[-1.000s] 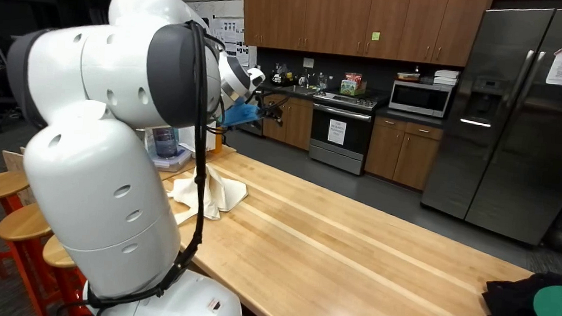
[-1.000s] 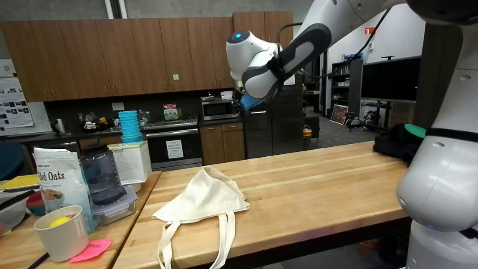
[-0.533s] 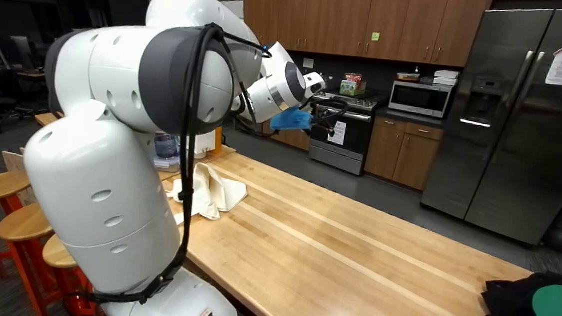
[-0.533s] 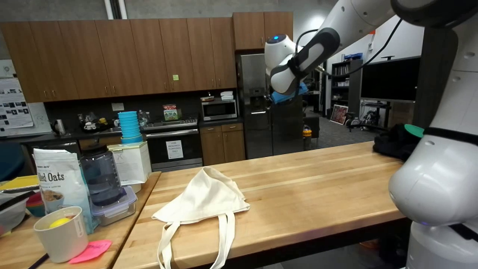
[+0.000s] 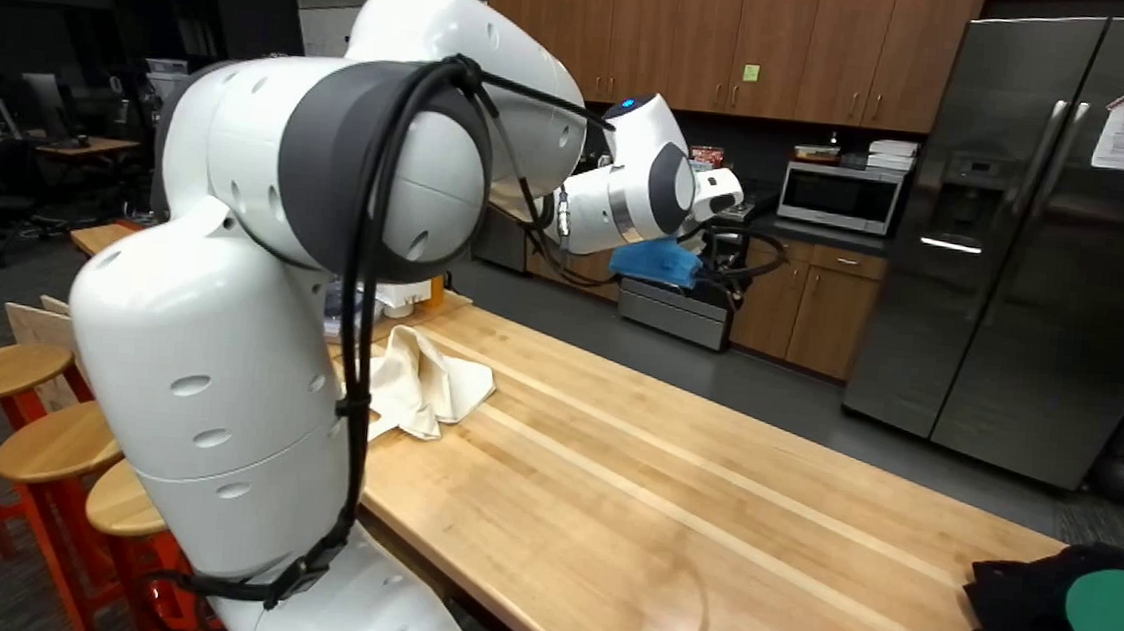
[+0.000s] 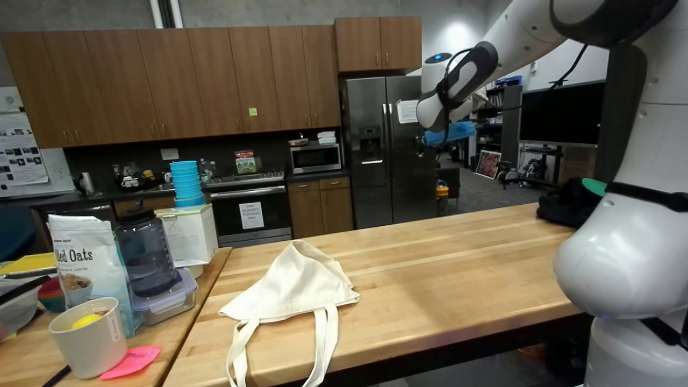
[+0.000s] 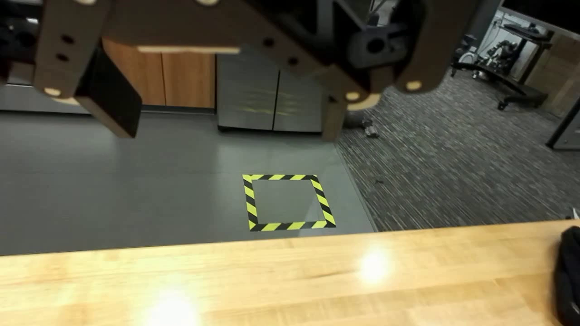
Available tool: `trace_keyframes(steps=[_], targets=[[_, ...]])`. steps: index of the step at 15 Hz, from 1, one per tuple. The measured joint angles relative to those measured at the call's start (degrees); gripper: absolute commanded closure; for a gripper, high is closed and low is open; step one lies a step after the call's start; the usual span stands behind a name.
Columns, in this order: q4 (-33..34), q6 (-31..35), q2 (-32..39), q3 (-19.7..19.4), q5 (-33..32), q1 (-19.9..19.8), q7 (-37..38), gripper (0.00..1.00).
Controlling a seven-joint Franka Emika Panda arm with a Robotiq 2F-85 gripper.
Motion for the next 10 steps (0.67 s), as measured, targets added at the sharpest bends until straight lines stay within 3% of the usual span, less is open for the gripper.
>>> trace_keyframes(steps=[6, 10], targets=[[2.7, -1.2, 5.4, -5.8, 9.9, -4.2, -3.2, 0.00], [5.8, -5.1, 10.1, -7.8, 11.9, -5.0, -0.7, 0.00]])
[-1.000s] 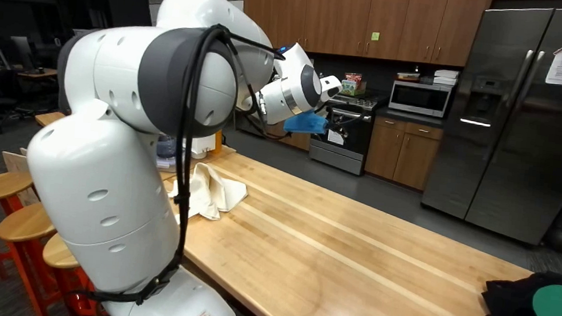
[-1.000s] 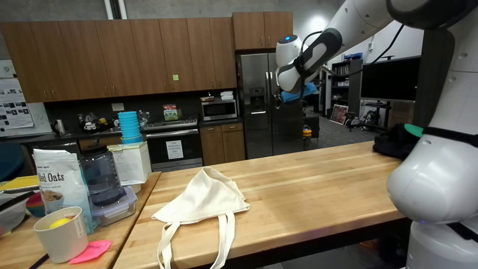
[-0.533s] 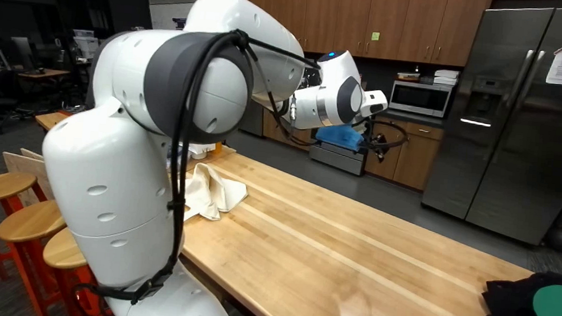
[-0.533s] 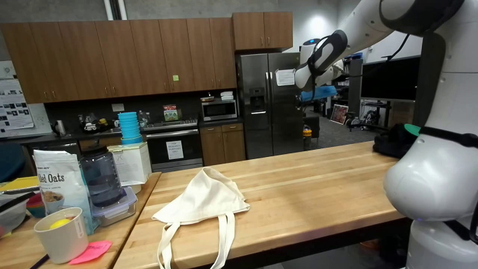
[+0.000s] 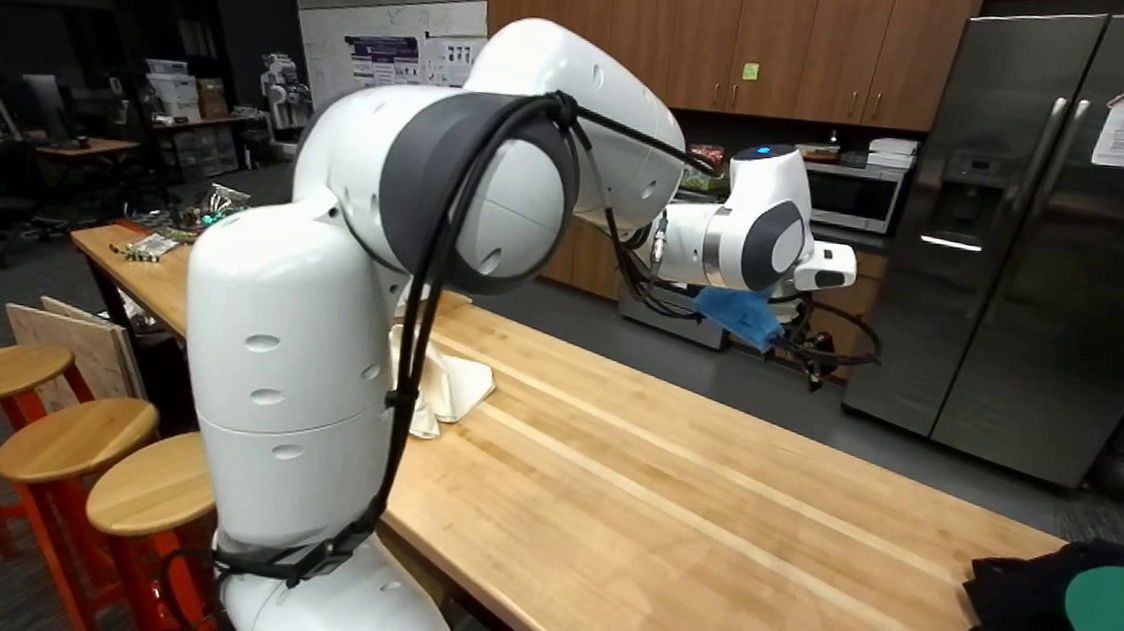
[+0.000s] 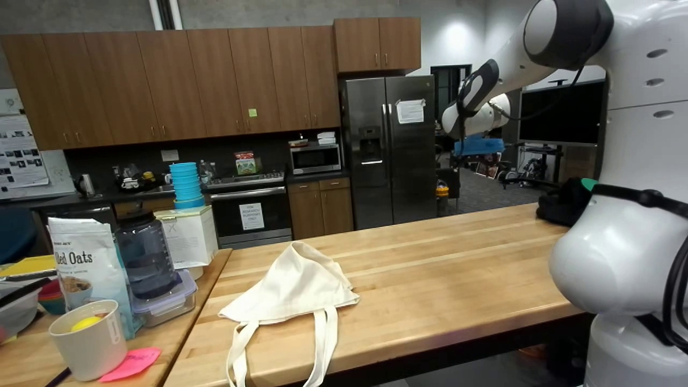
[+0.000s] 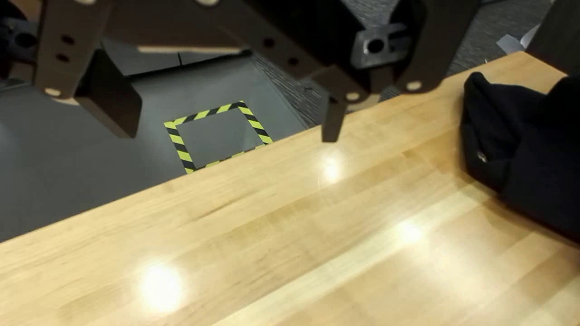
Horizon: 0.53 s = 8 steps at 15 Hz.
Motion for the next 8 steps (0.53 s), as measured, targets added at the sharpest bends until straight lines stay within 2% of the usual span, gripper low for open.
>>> trace_keyframes(steps=[5, 8], targets=[[3.7, -4.3, 4.4, -1.0, -1.3, 0.4, 8.1, 0.00], [5.4, -4.5, 5.6, -0.9, -0.1, 1.2, 9.2, 0.00]])
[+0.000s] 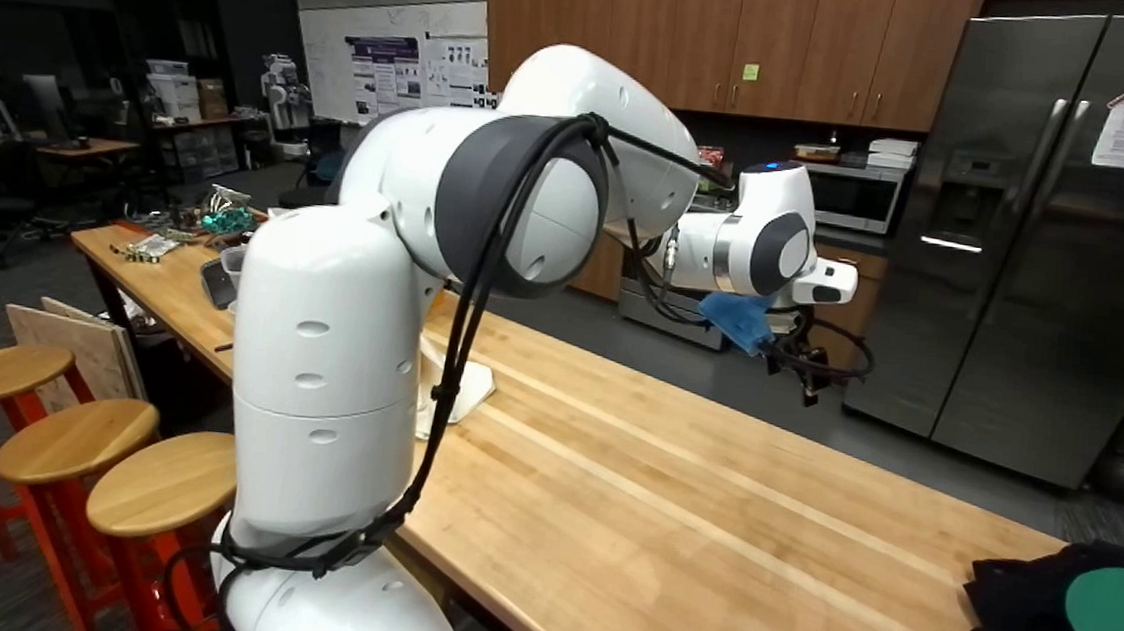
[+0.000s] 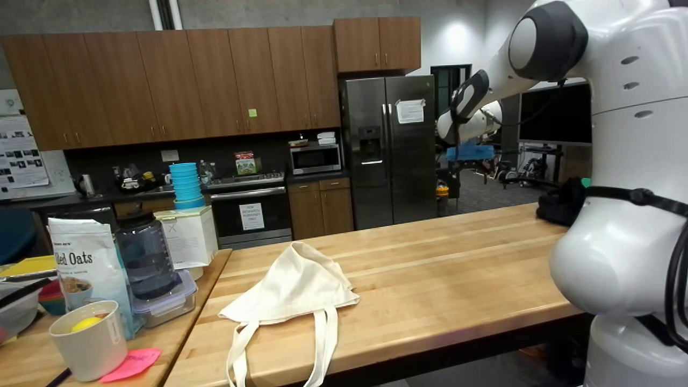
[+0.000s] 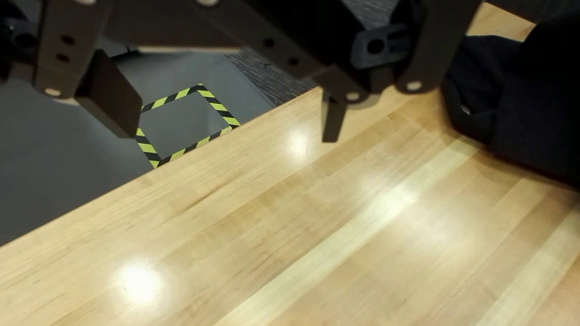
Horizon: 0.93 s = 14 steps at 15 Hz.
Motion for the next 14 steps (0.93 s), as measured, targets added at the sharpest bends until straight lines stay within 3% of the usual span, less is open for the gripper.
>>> trace_keyframes(steps=[8, 14], targets=[[0.5, 0.0, 0.3, -0.1, -0.2, 0.6, 0.5, 0.00], [0.5, 0.1, 0.4, -2.6, -5.7, 0.7, 5.0, 0.00]])
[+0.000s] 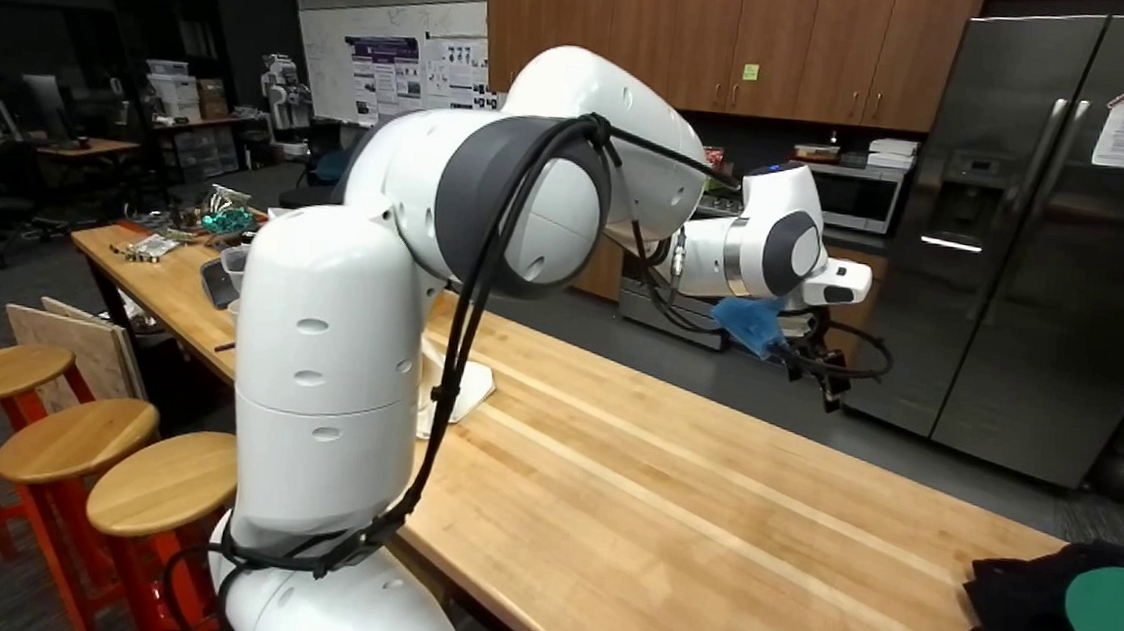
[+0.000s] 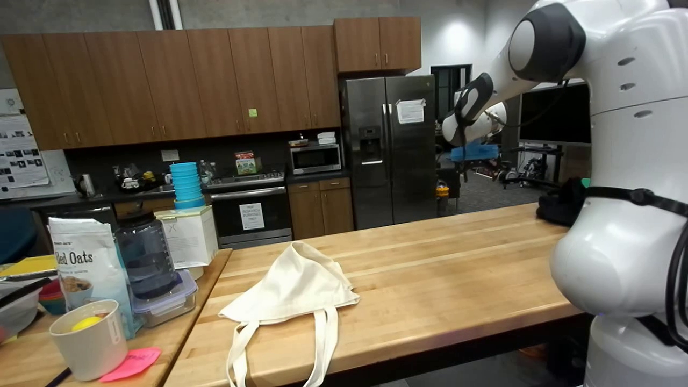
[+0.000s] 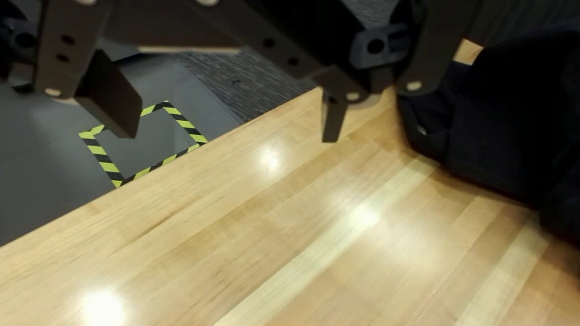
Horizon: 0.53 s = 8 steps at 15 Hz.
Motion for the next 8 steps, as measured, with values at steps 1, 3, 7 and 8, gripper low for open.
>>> trace_keyframes(steps=[1, 3, 7, 8], targets=[[0.0, 0.0, 0.0, -0.6, -0.8, -0.2, 0.9, 0.00], [-0.3, 0.0, 0.3, -2.0, -2.0, -0.6, 2.6, 0.00], [-0.8, 0.0, 2.2, -4.5, -2.9, -1.7, 6.1, 0.00], [-0.9, 0.0, 2.9, -5.2, -3.4, -1.9, 7.5, 0.00]])
